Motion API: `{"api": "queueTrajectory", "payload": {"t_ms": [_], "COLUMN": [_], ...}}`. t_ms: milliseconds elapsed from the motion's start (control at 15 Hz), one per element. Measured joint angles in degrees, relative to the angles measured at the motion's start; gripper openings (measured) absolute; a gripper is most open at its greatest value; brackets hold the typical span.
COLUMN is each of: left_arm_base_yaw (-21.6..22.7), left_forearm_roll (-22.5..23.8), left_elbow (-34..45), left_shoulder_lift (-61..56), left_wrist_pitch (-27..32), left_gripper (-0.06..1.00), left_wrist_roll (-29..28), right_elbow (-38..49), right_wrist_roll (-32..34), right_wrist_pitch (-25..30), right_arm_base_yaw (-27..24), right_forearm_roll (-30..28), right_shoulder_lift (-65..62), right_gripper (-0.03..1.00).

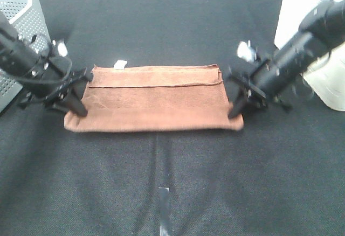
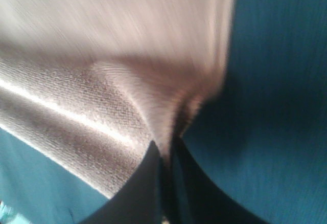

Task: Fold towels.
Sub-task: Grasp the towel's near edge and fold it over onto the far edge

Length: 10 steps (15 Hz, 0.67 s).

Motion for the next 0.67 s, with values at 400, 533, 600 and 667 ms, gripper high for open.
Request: {"api": "queueTrajectory", "payload": {"t_ms": [400,533,600,667], "left_arm_base_yaw": [0.0,0.0,0.0,0.0], "left_forearm_roll": [0.1,1.1,1.7,2.0], "left_elbow": [-13.7,-19.2,-21.7,-24.6], "left_shoulder_lift": [2.0,6.0,8.5,11.3], "left_wrist_pitch": [-5.3,-5.6,-5.6,-5.6], "left_gripper": [0.02,0.02,0.02,0.02], "left_wrist_roll": [-3.2,-5.0,-5.5,-5.7], "right_elbow": [-19.3,-26.4,-29.7,-33.1], "right_wrist_roll": [3.3,4.8,5.0,5.2], "right_wrist_pitch": [2.5,3.4,3.4,3.5], "right_arm_base_yaw": [0.0,0.0,0.0,0.0], "right_forearm_roll": [-1.9,-3.0,-3.4,-3.8], "right_shoulder_lift": [6.9,11.1,13.1,15.8], "right_gripper": [0.0,0.0,0.0,0.0]}}
